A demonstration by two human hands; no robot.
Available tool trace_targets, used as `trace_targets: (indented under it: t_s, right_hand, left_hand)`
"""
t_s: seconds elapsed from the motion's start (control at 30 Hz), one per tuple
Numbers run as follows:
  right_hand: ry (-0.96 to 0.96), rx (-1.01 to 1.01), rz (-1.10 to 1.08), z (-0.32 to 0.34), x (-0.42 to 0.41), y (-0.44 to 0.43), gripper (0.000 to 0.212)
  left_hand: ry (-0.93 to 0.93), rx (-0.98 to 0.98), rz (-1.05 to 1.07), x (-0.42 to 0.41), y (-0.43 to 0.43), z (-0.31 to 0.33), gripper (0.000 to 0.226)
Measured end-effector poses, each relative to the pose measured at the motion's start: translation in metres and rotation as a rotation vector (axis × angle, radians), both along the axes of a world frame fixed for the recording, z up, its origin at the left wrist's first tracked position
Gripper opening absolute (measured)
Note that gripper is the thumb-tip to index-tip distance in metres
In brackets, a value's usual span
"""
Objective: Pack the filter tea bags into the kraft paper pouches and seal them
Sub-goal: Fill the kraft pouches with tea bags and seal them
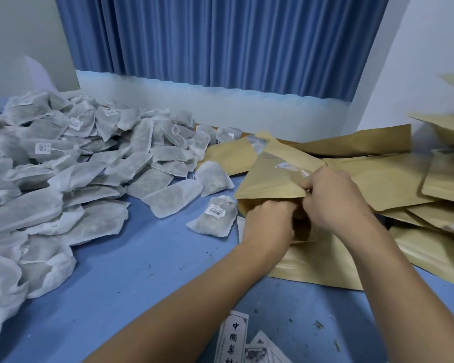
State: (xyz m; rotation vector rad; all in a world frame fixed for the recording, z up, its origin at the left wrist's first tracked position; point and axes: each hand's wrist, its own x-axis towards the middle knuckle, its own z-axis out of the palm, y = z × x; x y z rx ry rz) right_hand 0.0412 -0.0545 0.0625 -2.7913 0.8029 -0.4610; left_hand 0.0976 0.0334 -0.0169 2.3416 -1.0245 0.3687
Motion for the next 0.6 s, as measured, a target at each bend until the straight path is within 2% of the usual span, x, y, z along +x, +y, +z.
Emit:
trace_targets:
  t_s: [0.1, 0.23, 0.33, 0.37, 0.43, 0.5, 0.57, 0.6]
  right_hand:
    - [-0.017, 0.022, 0.003, 0.0, -0.002, -0.004, 0.022]
    - [-0.003, 0.029, 0.004, -0.002, -0.001, -0.002, 0.023]
    - [0.007, -0.002, -0.02, -0.005, 0.003, 0.004, 0.022]
    - [0.004, -0.013, -0.032, -0.006, 0.004, 0.004, 0.023]
    - [0.003, -0.028, -0.058, -0.009, 0.003, 0.003, 0.026]
    - [0.005, -0.063, -0.091, -0.01, 0.003, 0.003, 0.028]
    - [0.0, -0.075, -0.121, -0.008, 0.002, 0.002, 0.026]
    - [-0.004, -0.06, -0.128, -0.006, 0.001, 0.001, 0.026]
  left_hand:
    - [0.044, 0.114, -0.005, 0.004, -0.012, -0.011, 0.023]
    - [0.113, 0.289, -0.163, 0.028, -0.029, -0.001, 0.045]
    - [0.301, 0.426, -0.164, 0.039, -0.041, 0.008, 0.045]
    - [0.309, 0.423, -0.151, 0.034, -0.04, 0.006, 0.044]
    - [0.233, 0.277, -0.163, 0.013, -0.023, -0.002, 0.041]
    - [0.047, 0.107, -0.203, -0.009, 0.002, -0.008, 0.041]
    - [-0.216, 0.09, -0.2, -0.03, 0.034, -0.011, 0.045]
    - [-0.251, 0.069, -0.209, -0.041, 0.052, -0.012, 0.046]
